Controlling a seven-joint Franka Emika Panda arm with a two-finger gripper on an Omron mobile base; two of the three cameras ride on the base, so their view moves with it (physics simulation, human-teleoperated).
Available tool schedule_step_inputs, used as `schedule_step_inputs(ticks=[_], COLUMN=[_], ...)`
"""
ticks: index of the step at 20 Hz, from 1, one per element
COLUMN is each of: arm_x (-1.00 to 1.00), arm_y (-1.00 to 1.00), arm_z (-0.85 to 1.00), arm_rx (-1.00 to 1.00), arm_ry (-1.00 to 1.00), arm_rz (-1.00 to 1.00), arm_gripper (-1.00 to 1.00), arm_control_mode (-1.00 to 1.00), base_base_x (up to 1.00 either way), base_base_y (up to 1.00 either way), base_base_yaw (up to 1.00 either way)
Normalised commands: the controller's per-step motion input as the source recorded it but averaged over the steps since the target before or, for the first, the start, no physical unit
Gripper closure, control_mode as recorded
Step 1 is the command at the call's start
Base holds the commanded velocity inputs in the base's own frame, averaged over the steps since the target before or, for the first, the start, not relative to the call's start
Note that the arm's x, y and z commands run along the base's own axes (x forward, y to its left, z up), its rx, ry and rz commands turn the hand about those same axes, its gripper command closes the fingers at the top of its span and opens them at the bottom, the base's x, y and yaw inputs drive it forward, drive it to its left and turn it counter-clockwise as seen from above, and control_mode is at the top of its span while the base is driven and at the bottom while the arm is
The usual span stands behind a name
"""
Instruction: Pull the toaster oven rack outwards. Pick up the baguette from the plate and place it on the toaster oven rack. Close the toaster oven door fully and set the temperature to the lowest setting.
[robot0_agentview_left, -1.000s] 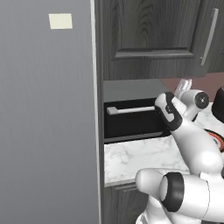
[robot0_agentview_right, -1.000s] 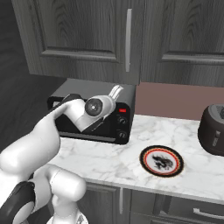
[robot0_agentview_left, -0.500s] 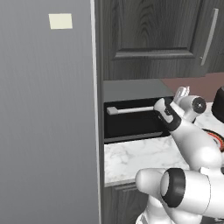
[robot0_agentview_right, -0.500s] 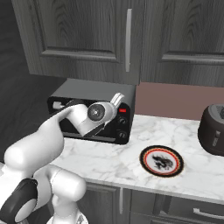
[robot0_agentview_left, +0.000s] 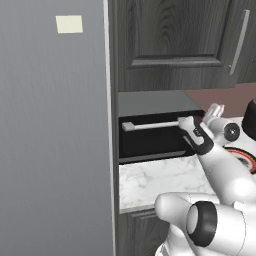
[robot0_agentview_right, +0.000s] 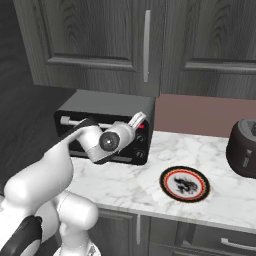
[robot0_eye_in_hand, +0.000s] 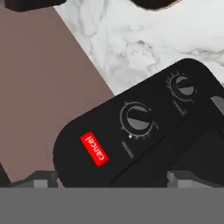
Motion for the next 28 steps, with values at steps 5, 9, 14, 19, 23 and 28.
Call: schedule_step_inputs(ticks=[5, 9, 14, 19, 23, 28], arm_x=[-0.23, -0.20, -0.26, -0.20, 0.00, 0.05], arm_y=[-0.31, -0.22, -0.27, -0.23, -0.02, 0.00], arm_z=[-0.02, 0.00, 0.00, 0.00, 0.00, -0.10], arm_rx=[0.16, 0.19, 0.38, 0.49, 0.44, 0.39], arm_ry=[-0.03, 0.00, 0.00, 0.00, -0.04, -0.12], arm_rz=[-0.06, -0.02, 0.00, 0.00, 0.00, 0.00], arm_gripper=[-1.00, -1.00, -1.00, -1.00, -1.00, -1.00], arm_control_mode=[-1.00, -1.00, -1.00, -1.00, -1.00, -1.00], base_base_x=[0.00, 0.00, 0.00, 0.00, 0.00, 0.00], base_base_y=[0.00, 0.00, 0.00, 0.00, 0.00, 0.00], base_base_yaw=[0.00, 0.00, 0.00, 0.00, 0.00, 0.00])
